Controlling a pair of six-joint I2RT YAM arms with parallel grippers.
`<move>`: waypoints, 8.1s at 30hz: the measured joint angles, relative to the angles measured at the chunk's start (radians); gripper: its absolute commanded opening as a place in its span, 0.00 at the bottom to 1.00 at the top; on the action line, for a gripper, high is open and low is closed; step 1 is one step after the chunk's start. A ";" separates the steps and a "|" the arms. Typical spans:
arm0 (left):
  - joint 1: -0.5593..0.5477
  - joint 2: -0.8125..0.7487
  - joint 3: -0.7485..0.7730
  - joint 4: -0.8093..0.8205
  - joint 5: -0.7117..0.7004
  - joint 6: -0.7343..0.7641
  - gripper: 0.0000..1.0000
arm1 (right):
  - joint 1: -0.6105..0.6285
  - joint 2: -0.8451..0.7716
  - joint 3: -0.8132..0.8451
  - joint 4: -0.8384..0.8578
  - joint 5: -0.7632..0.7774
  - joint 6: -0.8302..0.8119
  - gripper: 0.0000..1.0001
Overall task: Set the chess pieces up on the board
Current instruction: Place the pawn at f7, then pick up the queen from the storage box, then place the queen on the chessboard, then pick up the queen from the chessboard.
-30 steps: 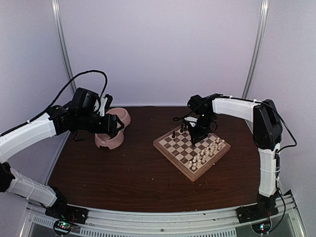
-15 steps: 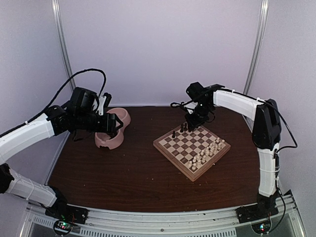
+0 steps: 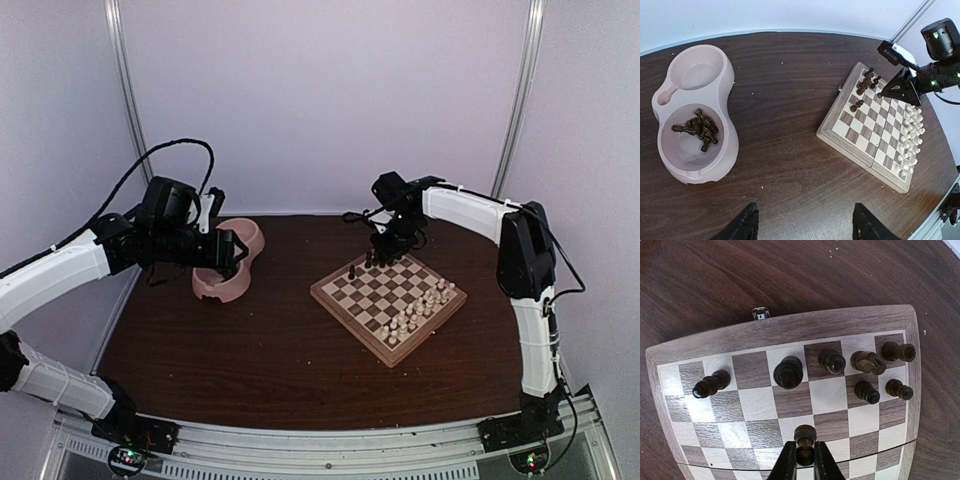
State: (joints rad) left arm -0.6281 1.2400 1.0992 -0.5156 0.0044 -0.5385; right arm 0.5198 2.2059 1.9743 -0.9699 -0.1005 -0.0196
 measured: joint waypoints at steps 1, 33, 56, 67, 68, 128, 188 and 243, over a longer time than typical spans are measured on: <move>0.000 0.000 0.000 0.000 -0.003 0.001 0.64 | -0.001 0.002 0.000 0.003 0.004 0.000 0.12; 0.000 0.008 0.000 -0.011 -0.047 0.024 0.64 | -0.017 0.083 0.048 0.062 0.040 -0.012 0.18; 0.019 0.115 0.113 -0.130 -0.129 0.027 0.60 | -0.016 0.008 -0.026 0.062 0.045 -0.024 0.36; 0.273 0.360 0.160 -0.144 -0.060 -0.008 0.29 | 0.010 -0.334 -0.324 0.168 -0.006 -0.025 0.36; 0.288 0.385 0.160 -0.135 -0.039 -0.019 0.29 | 0.013 -0.359 -0.351 0.180 -0.013 -0.025 0.36; 0.357 0.558 0.143 0.322 -0.134 -0.191 0.05 | 0.024 -0.596 -0.593 0.365 -0.264 0.046 0.32; -0.245 0.965 0.037 1.245 0.178 0.382 0.26 | 0.090 -0.848 -0.882 0.538 -0.311 0.260 0.31; -0.107 0.185 -0.271 0.544 -0.142 0.257 0.49 | 0.251 -0.195 -0.345 0.279 -0.117 0.156 0.37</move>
State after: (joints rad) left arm -0.7349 1.4254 0.8284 0.0284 -0.1375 -0.2817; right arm 0.7704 2.0113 1.6291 -0.6907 -0.2173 0.1360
